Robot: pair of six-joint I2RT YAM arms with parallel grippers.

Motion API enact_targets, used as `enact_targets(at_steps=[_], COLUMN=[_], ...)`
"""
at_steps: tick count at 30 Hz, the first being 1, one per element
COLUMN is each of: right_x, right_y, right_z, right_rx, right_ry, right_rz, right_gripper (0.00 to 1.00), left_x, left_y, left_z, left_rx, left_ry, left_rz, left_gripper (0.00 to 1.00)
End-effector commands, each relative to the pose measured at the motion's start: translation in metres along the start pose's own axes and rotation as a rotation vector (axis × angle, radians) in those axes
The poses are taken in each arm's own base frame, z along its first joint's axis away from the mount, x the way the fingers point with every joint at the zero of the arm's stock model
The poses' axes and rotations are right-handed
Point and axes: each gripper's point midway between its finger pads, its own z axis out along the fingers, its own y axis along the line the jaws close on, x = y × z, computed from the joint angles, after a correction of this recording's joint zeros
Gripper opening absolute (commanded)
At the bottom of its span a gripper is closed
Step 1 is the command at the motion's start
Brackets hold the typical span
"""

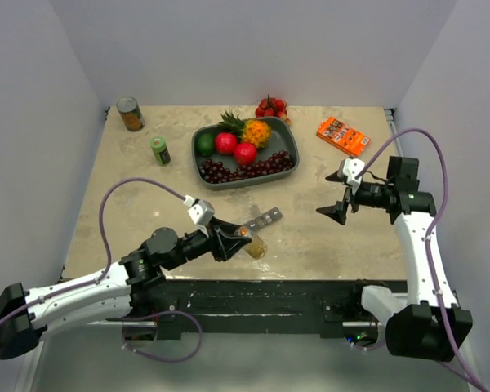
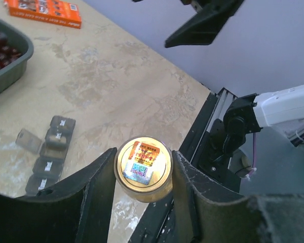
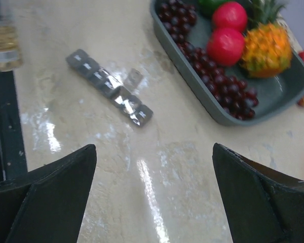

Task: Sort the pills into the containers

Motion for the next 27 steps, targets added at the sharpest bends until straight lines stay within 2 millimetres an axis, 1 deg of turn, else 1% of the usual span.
enact_targets(at_steps=[1, 2, 3, 4, 5, 6, 7, 8, 9, 10, 15, 16, 17, 18, 19, 20, 21, 23, 24, 26, 27], right_x=[-0.019, -0.016, -0.016, -0.011, -0.005, -0.005, -0.002, 0.003, 0.001, 0.001, 0.006, 0.009, 0.009, 0.008, 0.008, 0.008, 0.008, 0.006, 0.005, 0.003, 0.002], right_y=[0.062, 0.073, 0.090, 0.099, 0.103, 0.113, 0.112, 0.110, 0.114, 0.114, 0.125, 0.127, 0.129, 0.130, 0.130, 0.130, 0.130, 0.128, 0.127, 0.126, 0.126], right_z=[0.008, 0.015, 0.022, 0.027, 0.032, 0.038, 0.046, 0.050, 0.053, 0.056, 0.062, 0.065, 0.066, 0.067, 0.068, 0.069, 0.069, 0.072, 0.072, 0.073, 0.073], right_rx=[-0.288, -0.346, -0.417, -0.445, -0.457, -0.484, -0.463, -0.434, -0.435, -0.425, -0.478, -0.484, -0.490, -0.494, -0.493, -0.496, -0.493, -0.493, -0.490, -0.491, -0.487], right_ry=[-0.043, -0.036, -0.038, -0.032, -0.010, 0.003, 0.017, 0.054, 0.054, 0.055, 0.068, 0.072, 0.071, 0.068, 0.064, 0.061, 0.062, 0.058, 0.058, 0.057, 0.059], right_rz=[-0.096, -0.070, -0.069, -0.037, -0.026, -0.037, -0.010, -0.020, -0.028, -0.008, 0.040, 0.052, 0.057, 0.072, 0.077, 0.085, 0.107, 0.115, 0.128, 0.135, 0.154], right_gripper=[0.99, 0.99, 0.99, 0.99, 0.99, 0.99, 0.99, 0.99, 0.99, 0.99, 0.99, 0.99, 0.99, 0.99, 0.99, 0.99, 0.99, 0.99, 0.99, 0.99, 0.99], left_x=[-0.011, -0.005, -0.007, -0.008, -0.009, -0.010, -0.008, -0.012, -0.013, -0.013, -0.021, -0.020, -0.026, -0.027, -0.025, -0.033, -0.033, -0.041, -0.040, -0.047, -0.046], left_y=[0.015, 0.018, 0.019, 0.019, 0.020, 0.020, 0.021, 0.018, 0.017, 0.016, 0.016, 0.017, 0.015, 0.018, 0.019, 0.017, 0.020, 0.017, 0.020, 0.019, 0.019], left_z=[-0.017, -0.019, -0.019, -0.017, -0.016, -0.014, -0.009, -0.006, -0.003, 0.003, 0.018, 0.023, 0.026, 0.029, 0.034, 0.039, 0.043, 0.047, 0.050, 0.053, 0.055], left_rx=[-0.089, -0.096, -0.099, -0.096, -0.102, -0.106, -0.110, -0.102, -0.096, -0.089, -0.092, -0.097, -0.096, -0.111, -0.121, -0.117, -0.132, -0.127, -0.139, -0.136, -0.137], left_ry=[-0.127, -0.129, -0.146, -0.160, -0.166, -0.169, -0.161, -0.169, -0.173, -0.174, -0.212, -0.212, -0.223, -0.226, -0.216, -0.230, -0.228, -0.248, -0.246, -0.266, -0.265], left_rz=[-0.172, -0.186, -0.196, -0.210, -0.221, -0.226, -0.233, -0.240, -0.252, -0.254, -0.273, -0.273, -0.275, -0.263, -0.256, -0.250, -0.235, -0.227, -0.219, -0.217, -0.214], left_gripper=[0.00, 0.00, 0.00, 0.00, 0.00, 0.00, 0.00, 0.00, 0.00, 0.00, 0.00, 0.00, 0.00, 0.00, 0.00, 0.00, 0.00, 0.00, 0.00, 0.00, 0.00])
